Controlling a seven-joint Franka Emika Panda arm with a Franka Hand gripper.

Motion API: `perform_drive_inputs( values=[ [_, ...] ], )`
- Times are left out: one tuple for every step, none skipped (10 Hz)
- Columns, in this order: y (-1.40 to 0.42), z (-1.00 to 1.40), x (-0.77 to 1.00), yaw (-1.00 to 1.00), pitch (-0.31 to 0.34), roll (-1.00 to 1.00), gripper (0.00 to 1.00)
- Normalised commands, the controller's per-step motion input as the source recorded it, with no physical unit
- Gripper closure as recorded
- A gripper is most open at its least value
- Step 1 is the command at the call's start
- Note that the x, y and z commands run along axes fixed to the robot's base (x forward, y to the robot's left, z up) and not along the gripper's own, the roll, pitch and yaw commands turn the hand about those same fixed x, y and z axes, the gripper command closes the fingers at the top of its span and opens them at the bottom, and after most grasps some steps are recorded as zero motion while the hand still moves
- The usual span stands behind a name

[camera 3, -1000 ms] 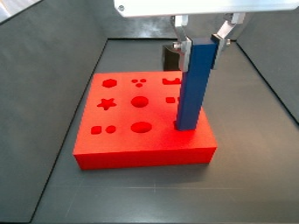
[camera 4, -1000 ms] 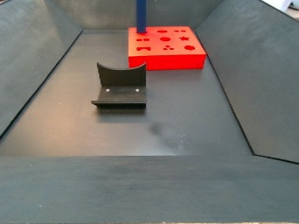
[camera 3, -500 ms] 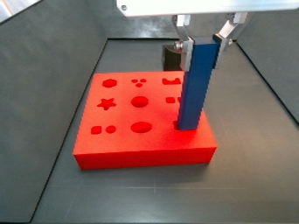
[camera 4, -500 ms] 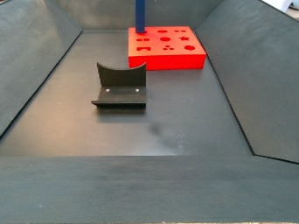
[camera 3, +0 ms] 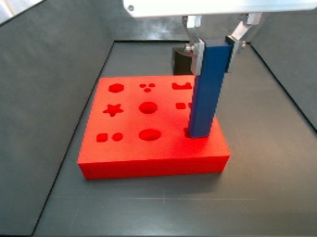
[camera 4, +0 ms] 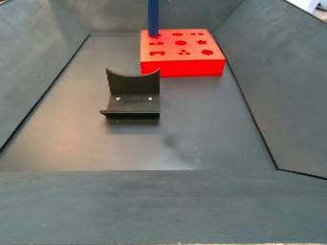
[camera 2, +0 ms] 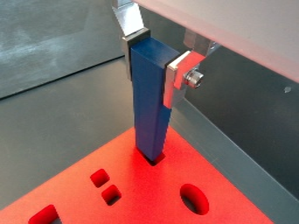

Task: Pick up the rectangle object. Move up. Move to above the board. Insert the rectangle object.
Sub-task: Insert the rectangle object.

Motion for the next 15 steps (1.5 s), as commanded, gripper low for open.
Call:
perform_drive_inputs(
  values=[
    [0.05, -0.05, -0.06, -0.05, 0.0, 0.0, 1.0],
    [0.05, -0.04, -0.04, -0.08, 0.001, 0.0, 1.0],
    [0.02, -0.04, -0.03, -0.12, 0.0, 0.0, 1.0],
    [0.0, -0.05, -0.01, -0.15, 0.0, 0.0, 1.0],
    [0.0, -0.07, 0.0, -0.2, 0.0, 0.02, 1.0],
    [0.0, -0.05, 0.0, -0.22, 0.0, 0.01, 1.0],
    [0.0, -0.07, 0.0, -0.21, 0.0, 0.01, 1.0],
    [0.0, -0.08, -0.07, -0.15, 0.0, 0.01, 1.0],
    [0.0, -0.07, -0.11, -0.11, 0.0, 0.0, 1.0],
    [0.0, -0.04, -0.01, 0.0, 0.0, 0.0, 1.0],
    [0.0, -0.02, 0.0, 0.0, 0.0, 0.0, 1.0],
    [0.0, -0.19, 0.0, 0.0, 0.0, 0.01, 1.0],
    [0.0, -0.29, 0.04, 0.0, 0.0, 0.09, 1.0],
    [0.02, -0.25, 0.05, 0.01, 0.0, 0.13, 1.0],
    [0.0, -0.16, 0.01, 0.01, 0.0, 0.14, 1.0]
  ],
)
